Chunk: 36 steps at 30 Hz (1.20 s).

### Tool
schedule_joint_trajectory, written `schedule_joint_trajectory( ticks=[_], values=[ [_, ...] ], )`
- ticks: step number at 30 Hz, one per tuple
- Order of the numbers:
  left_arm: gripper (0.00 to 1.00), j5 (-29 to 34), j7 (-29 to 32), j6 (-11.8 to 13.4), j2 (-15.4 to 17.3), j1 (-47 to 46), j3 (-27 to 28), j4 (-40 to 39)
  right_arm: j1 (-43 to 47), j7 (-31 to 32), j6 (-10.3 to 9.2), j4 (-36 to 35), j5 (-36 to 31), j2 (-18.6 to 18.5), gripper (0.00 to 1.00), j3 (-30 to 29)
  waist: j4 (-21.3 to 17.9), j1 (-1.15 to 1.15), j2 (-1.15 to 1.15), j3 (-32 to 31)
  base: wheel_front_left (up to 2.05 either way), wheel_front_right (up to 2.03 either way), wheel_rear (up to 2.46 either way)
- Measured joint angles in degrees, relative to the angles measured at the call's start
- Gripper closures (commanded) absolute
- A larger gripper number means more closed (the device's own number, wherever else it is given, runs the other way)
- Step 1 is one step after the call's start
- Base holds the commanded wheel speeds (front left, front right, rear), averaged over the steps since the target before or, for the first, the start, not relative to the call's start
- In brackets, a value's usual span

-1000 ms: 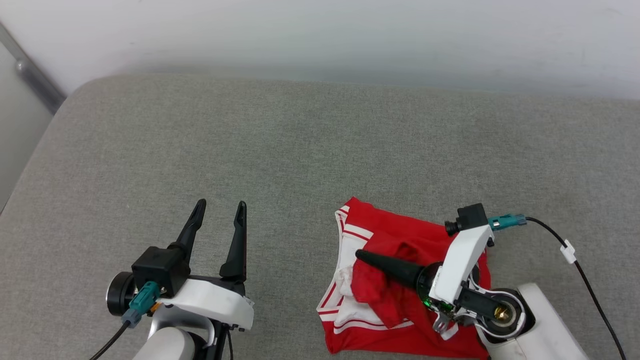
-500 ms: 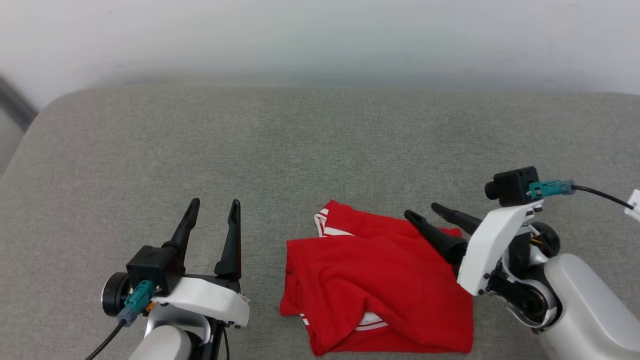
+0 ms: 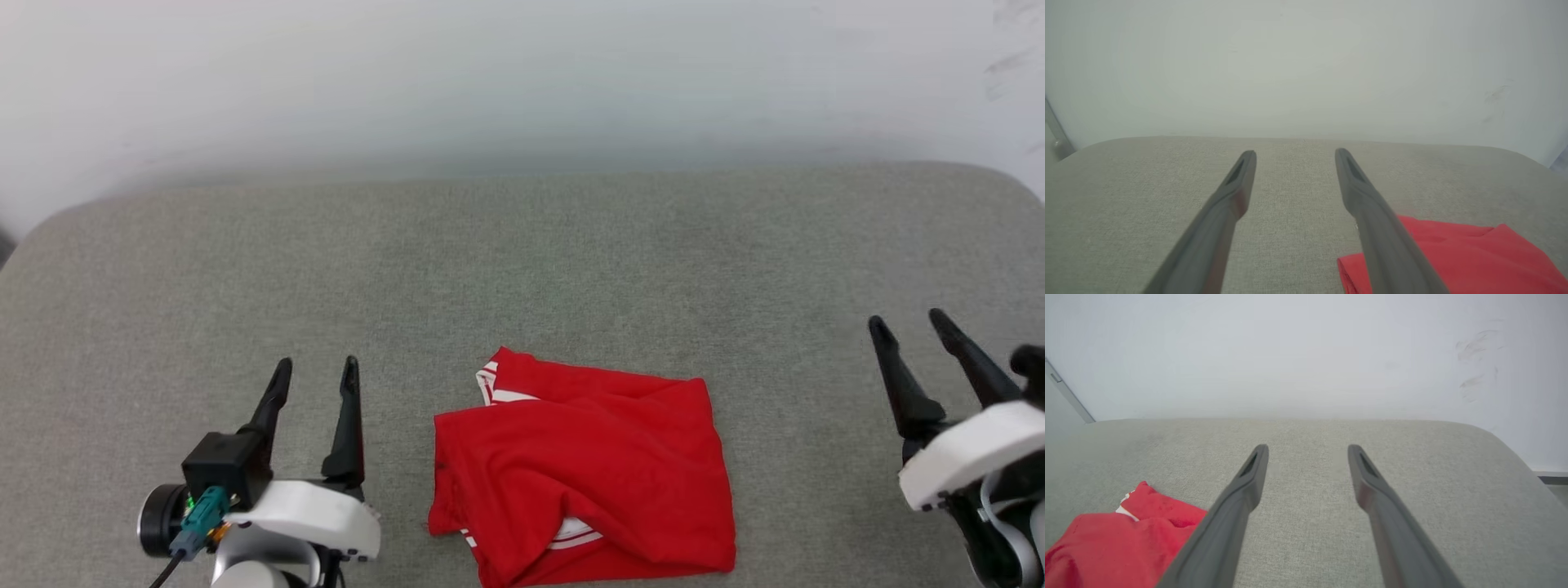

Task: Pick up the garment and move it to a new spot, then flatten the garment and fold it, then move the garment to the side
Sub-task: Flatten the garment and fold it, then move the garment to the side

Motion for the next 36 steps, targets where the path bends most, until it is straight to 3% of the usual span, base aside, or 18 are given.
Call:
schedule_joint_trajectory(
  ticks=[6,16,29,33,36],
  values=[
    [0.00,0.18,-0.05,0.54,1.22,2.83,1.66,0.08,6.32,-3.63,0.00,-8.39,-4.75,4.02,0.00,-4.67,-0.41,0.00,0.00,-2.11,0.00,0.00,0.00],
    [0.00,0.59,-0.11,0.55,3.10,7.53,4.15,-0.36,15.94,-0.38,0.00,-16.89,-9.10,9.80,0.00,-7.43,-0.35,-0.01,0.00,-4.78,0.00,0.00,0.00],
    [0.00,0.68,-0.12,0.21,2.96,7.66,4.21,-0.81,16.74,2.37,0.00,-18.95,-8.65,11.28,0.00,-8.67,-0.53,0.00,0.00,-4.27,0.00,0.00,0.00],
    [0.00,0.52,-0.12,0.29,2.89,7.53,4.23,-0.93,16.70,5.55,0.00,-17.22,-4.31,11.23,0.00,-10.60,-0.50,0.00,0.00,-3.95,0.00,0.00,0.00],
    [0.00,0.41,-0.12,0.34,2.76,7.21,4.31,-1.20,16.44,8.81,0.00,-13.74,0.16,8.91,0.00,-13.34,-0.29,0.00,0.00,-3.70,0.00,0.00,0.00]
  ],
)
